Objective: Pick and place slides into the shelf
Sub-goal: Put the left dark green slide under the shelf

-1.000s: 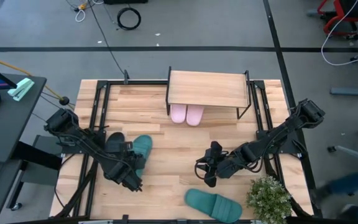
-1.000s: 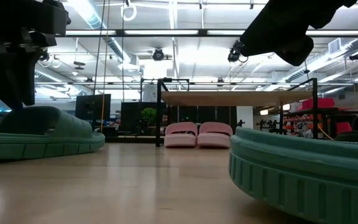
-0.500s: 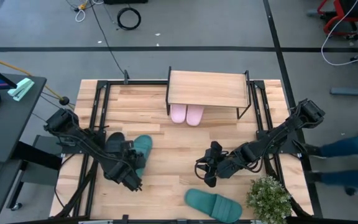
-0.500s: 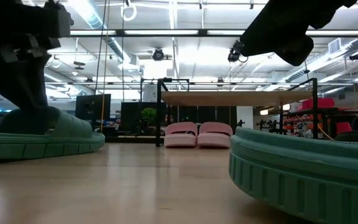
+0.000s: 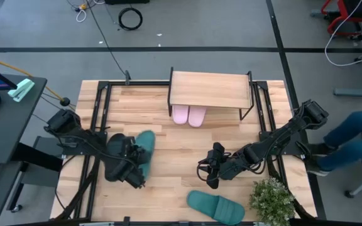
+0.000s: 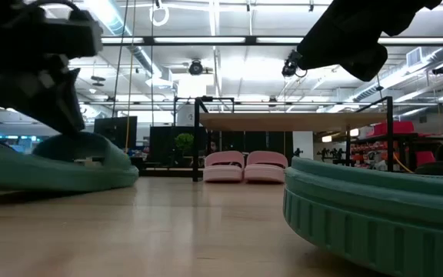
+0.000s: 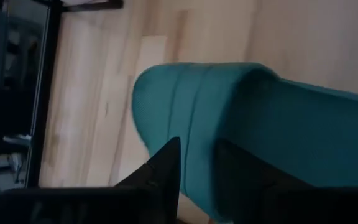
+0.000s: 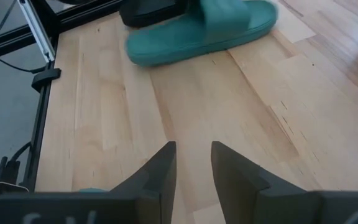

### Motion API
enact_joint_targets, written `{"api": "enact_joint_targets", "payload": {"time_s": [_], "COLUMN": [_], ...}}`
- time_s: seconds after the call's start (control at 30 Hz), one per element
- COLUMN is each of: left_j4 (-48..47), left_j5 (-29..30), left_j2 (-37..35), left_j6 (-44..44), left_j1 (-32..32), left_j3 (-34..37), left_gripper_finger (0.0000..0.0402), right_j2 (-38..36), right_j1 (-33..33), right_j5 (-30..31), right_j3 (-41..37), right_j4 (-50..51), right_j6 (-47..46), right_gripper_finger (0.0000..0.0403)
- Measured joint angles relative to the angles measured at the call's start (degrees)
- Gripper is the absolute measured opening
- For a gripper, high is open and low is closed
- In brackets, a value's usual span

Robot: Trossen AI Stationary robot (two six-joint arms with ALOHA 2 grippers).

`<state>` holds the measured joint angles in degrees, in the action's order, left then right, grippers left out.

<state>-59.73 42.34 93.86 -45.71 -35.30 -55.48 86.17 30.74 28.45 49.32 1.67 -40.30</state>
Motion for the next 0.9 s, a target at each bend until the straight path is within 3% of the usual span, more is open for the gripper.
{"api": "enact_joint_targets", "payload": {"time_s": [0.1, 0.27, 0.47, 0.7, 0.9], "left_j4": [0.65, 4.43, 9.24, 10.54, 15.11], "left_j5": [0.10, 0.64, 2.47, 2.58, 3.80], "left_j2": [0.00, -0.01, -0.02, 0.03, 0.09], "left_j6": [-0.05, -0.06, -0.09, 6.16, 19.82], "left_j1": [2.62, 7.11, 9.78, 8.13, 6.35], "left_j3": [0.67, 5.22, 10.03, 0.25, -11.37], "left_gripper_finger": [0.0086, 0.0014, 0.0006, 0.0004, 0.0003], "right_j2": [0.00, 0.00, 0.00, 0.00, -2.51], "right_j1": [0.00, 0.00, 0.00, 0.00, 1.68], "right_j5": [0.00, 0.02, 0.02, 0.02, -0.31], "right_j3": [0.00, 0.00, 0.00, 0.00, 0.00], "right_j4": [0.00, 0.00, 0.00, 0.00, 0.33], "right_j6": [0.00, 0.00, 0.53, 1.07, -2.77], "right_gripper_finger": [0.0107, 0.0108, 0.0107, 0.0107, 0.0101]}}
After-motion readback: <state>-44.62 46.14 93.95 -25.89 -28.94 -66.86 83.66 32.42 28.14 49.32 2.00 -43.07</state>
